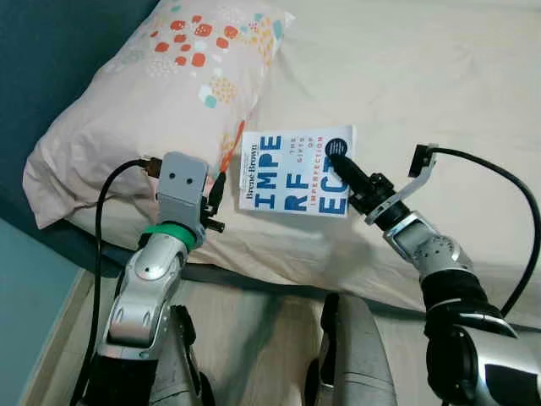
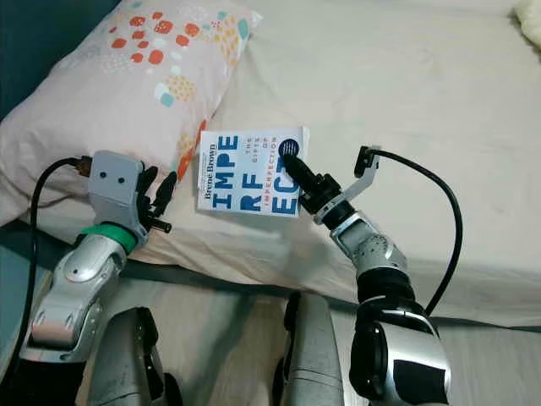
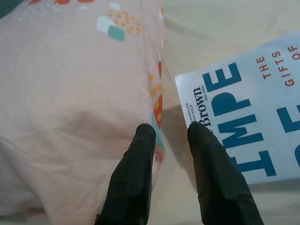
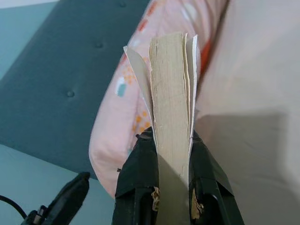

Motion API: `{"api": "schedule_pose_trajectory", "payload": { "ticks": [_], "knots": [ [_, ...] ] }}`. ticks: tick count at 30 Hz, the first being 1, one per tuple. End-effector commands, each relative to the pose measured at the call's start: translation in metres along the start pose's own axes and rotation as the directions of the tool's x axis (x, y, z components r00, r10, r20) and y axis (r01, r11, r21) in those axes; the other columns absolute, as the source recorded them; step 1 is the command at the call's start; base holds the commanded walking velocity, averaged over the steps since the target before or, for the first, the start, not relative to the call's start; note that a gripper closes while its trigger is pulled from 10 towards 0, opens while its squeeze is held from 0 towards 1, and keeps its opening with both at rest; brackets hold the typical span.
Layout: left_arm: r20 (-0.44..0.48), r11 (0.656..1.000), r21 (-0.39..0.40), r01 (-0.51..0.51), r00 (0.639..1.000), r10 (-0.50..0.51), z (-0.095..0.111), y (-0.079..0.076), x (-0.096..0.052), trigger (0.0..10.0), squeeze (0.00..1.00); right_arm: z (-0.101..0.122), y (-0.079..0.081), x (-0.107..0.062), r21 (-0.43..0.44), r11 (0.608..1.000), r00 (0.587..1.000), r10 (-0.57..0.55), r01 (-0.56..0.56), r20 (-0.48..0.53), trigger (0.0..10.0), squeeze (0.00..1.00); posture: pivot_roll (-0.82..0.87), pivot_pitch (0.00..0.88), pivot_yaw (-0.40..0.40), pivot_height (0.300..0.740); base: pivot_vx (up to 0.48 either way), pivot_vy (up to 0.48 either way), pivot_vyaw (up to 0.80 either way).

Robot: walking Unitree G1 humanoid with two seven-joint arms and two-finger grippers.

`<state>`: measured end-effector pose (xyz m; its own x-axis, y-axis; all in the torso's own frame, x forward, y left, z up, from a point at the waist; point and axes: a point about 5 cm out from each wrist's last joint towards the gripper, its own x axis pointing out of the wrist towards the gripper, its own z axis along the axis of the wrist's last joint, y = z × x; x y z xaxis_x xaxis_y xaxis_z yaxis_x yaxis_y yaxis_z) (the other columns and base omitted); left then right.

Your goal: Clean up the room

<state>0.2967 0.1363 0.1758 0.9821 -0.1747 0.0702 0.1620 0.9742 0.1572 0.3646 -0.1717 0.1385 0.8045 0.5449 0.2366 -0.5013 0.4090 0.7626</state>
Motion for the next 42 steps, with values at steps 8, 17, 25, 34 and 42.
{"api": "schedule_pose_trajectory", "payload": {
  "ticks": [8,17,25,34,42],
  "knots": [
    [-0.050,1.000,0.018,-0.014,0.999,0.015,-0.006,0.005,-0.015,10.0,0.00,0.014,-0.017,-0.006,-0.152,0.969,0.978,-0.203,0.194,-0.041,10.0,0.00,0.13,0.202,0.039,0.505,0.000,0.000,0.00],
    [-0.060,1.000,0.022,-0.016,0.998,0.017,-0.006,0.006,-0.018,10.0,0.00,0.023,-0.015,-0.002,-0.166,0.962,0.973,-0.227,0.218,-0.043,10.0,0.00,0.13,0.215,0.038,0.505,0.000,0.000,0.00],
    [-0.073,0.999,0.033,-0.018,0.997,0.020,-0.005,0.007,-0.022,10.0,0.00,0.006,-0.020,0.006,-0.158,0.930,0.941,-0.339,0.333,-0.013,10.0,0.95,0.16,0.219,0.045,0.505,0.000,0.000,0.00],
    [-0.077,0.999,0.036,-0.019,0.997,0.022,-0.005,0.007,-0.020,10.0,0.00,0.023,-0.022,0.004,-0.172,0.896,0.912,-0.396,0.409,0.107,10.0,1.00,0.15,0.193,0.042,0.505,0.000,0.000,0.00],
    [-0.070,1.000,0.024,-0.016,0.997,0.018,-0.005,0.003,-0.014,10.0,0.00,0.046,-0.022,-0.003,-0.217,0.865,0.888,-0.416,0.453,0.197,10.0,0.00,0.13,0.162,0.033,0.505,0.000,0.000,0.00]
  ]
}}
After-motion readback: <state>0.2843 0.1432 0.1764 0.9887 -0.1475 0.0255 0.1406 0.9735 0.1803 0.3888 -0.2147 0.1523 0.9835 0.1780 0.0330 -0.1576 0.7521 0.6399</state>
